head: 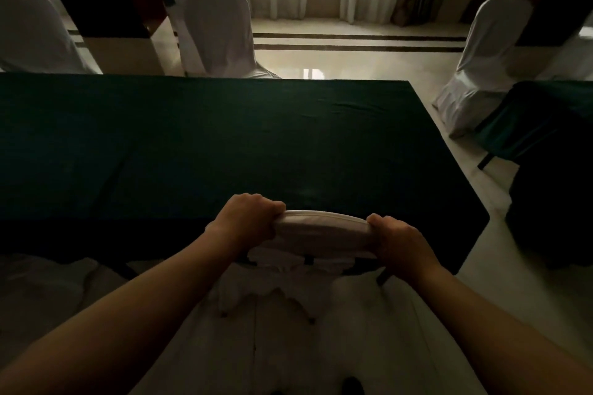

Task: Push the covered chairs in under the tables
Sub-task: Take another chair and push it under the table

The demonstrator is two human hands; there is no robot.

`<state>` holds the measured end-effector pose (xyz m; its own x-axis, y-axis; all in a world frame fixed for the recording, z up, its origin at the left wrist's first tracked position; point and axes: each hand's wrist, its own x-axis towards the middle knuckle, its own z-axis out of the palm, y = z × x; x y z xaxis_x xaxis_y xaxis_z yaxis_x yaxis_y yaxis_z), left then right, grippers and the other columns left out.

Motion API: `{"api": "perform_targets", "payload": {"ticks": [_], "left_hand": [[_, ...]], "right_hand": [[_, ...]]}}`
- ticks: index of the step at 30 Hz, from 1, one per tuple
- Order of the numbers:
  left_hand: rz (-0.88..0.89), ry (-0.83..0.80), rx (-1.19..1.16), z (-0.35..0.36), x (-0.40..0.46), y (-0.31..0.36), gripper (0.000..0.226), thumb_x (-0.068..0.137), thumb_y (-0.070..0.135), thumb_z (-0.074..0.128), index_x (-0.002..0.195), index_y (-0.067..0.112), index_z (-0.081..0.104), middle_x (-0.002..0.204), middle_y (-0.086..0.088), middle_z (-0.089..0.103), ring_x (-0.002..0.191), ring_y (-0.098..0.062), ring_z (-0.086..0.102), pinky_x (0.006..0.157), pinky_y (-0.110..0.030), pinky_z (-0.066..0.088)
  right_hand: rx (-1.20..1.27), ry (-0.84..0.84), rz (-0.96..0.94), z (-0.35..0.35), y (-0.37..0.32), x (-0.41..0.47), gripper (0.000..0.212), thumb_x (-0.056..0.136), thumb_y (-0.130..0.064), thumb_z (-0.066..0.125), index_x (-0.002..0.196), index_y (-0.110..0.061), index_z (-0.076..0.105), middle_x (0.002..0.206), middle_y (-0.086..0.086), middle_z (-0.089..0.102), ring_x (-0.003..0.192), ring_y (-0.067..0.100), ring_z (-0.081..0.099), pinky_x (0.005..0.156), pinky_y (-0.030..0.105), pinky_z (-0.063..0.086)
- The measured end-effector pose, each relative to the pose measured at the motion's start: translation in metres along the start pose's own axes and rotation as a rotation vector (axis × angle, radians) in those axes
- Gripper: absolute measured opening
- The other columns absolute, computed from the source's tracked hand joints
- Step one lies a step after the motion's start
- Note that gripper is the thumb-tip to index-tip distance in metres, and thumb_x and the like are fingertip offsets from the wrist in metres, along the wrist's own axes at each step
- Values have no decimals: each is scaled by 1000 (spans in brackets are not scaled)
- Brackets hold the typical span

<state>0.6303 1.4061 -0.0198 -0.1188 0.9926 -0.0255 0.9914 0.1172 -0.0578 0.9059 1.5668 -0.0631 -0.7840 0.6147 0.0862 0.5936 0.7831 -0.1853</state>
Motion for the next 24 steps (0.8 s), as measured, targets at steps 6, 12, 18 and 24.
{"api": "perform_targets", "payload": {"ticks": [6,12,18,24], "left_hand": [[-43,18,-34,17,-12,-14,22,80,45,62,96,33,53,82,9,64,66,-13,60,55,-28,38],[-82,53,-73,34,-30,-28,30,75,55,62,92,33,52,78,8,65,63,-15,63,53,-28,40],[-97,123,-56,42,-37,-24,32,68,47,74,90,31,57,76,6,67,62,-19,65,50,-27,36],[-101,74,-67,55,-30,1,33,73,51,66,97,31,55,85,7,67,73,-18,66,54,-29,41]], "right_hand": [[15,-11,-78,1,-5,17,27,79,-37,71,101,-28,58,87,-4,61,71,16,56,58,27,36],[30,-74,-127,4,-14,34,16,81,-39,65,93,-28,61,83,-5,61,71,15,57,59,27,36],[31,-100,-170,4,-17,29,18,77,-47,61,88,-33,56,77,-10,57,65,12,53,57,28,39],[-1,-120,-122,-3,-1,13,18,80,-43,65,91,-31,58,80,-9,57,67,10,53,59,30,46]]}}
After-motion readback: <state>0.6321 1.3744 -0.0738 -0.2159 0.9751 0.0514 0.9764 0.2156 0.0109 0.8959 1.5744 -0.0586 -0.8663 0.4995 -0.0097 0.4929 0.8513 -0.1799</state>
